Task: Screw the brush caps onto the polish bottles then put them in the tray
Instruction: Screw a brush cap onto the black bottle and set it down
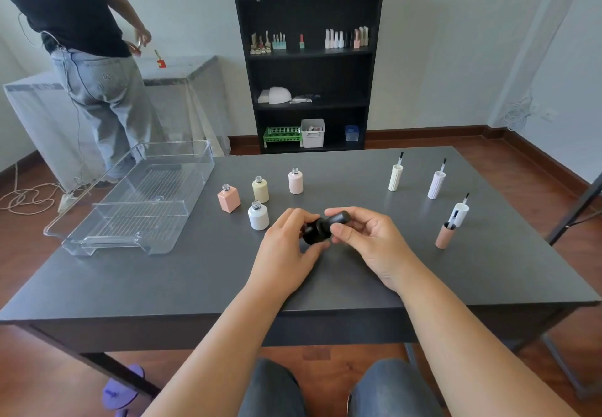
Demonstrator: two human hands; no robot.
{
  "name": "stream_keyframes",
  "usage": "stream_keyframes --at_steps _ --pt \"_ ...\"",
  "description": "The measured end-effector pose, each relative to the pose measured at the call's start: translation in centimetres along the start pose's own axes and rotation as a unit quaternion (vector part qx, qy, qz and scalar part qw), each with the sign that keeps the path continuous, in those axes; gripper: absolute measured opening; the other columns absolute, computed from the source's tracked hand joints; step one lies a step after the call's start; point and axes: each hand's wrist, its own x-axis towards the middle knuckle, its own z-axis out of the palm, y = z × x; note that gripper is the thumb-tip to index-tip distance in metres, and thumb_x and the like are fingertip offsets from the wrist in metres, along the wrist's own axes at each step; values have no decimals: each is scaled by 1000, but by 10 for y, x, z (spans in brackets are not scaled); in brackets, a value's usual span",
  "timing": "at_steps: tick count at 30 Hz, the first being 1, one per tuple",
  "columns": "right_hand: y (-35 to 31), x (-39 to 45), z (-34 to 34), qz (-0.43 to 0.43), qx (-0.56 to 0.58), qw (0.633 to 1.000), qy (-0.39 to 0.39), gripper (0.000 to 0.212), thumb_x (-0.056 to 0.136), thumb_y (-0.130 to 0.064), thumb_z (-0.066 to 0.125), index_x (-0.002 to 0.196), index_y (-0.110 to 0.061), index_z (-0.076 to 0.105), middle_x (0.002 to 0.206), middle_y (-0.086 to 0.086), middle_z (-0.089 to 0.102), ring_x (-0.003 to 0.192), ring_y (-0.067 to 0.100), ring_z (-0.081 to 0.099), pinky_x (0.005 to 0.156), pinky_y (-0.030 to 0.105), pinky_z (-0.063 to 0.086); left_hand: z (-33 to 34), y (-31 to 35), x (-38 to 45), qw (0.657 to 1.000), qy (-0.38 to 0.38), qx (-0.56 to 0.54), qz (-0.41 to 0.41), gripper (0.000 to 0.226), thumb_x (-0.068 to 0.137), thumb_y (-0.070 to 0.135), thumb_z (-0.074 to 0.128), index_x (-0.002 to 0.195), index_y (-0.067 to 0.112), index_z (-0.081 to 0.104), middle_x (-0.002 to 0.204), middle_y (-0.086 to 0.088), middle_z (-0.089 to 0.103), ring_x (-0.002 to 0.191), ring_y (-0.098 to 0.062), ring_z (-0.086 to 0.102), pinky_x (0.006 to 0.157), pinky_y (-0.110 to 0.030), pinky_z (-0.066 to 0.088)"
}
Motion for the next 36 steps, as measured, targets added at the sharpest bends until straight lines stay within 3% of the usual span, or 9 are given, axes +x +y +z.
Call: stream_keyframes --at_steps 4,9,14,17,19,24,29,33,36 --pt "5 3 8 -20 -33 998 51 19 87 -9 68 94 -26 73 81 3 69 73 9 64 80 21 53 0 -1 0 1000 -14 0 -8 33 74 25 81 99 22 60 95 9 60 90 -9 59 80 -36 53" --pt "6 11 21 -41 -38 994 89 17 86 -13 69 90 -28 74 67 -8 62 64 3 60 68 12 48 -6 1 6 1000 13 -8 -25 31 75 25 80 97 20 60 92 8 59 88 -9 57 78 -33 52" --pt "9 23 19 6 -52 990 129 8 87 -26 68 83 -31 73 77 3 67 75 5 60 74 17 47 -8 -3 1 997 35 12 -62 48 72 38 82 114 26 61 110 13 54 101 -1 51 87 -20 44" --pt "5 41 11 25 -129 984 121 12 88 -35 65 89 -25 71 77 -4 63 68 4 54 66 16 42 -25 -16 -2 989 123 17 -85 48 72 35 83 112 24 60 115 10 45 121 -1 41 99 -29 37" --pt "1 56 10 29 -193 976 98 14 89 -35 64 94 -23 70 81 -1 63 72 9 53 68 21 42 -39 -29 -1 981 150 26 -118 44 73 30 83 110 24 59 121 3 45 128 -20 42 106 -42 37" --pt "0 79 21 27 -277 959 59 16 89 -31 62 100 -22 69 95 5 68 84 16 59 72 24 43 -50 -46 5 974 75 50 -206 59 75 38 79 124 24 50 134 -2 45 126 -23 38 109 -42 31" --pt "10 80 31 16 -307 950 60 15 88 -31 64 97 -21 70 91 7 66 83 20 60 73 29 45 -47 -49 13 972 -4 68 -225 54 82 43 70 128 24 50 129 2 56 113 -25 42 91 -32 36" --pt "11 91 24 4 -324 942 92 14 88 -28 65 98 -20 70 85 -5 55 74 3 55 62 6 36 -48 -50 14 975 13 57 -214 37 85 34 69 118 22 59 115 5 65 103 -21 49 80 -27 35" --pt "-3 118 15 -4 -332 936 114 18 88 -26 65 103 -19 70 94 -3 58 76 5 54 64 8 34 -46 -49 8 980 17 51 -191 32 83 32 70 113 26 60 110 11 63 99 -18 52 79 -28 38"
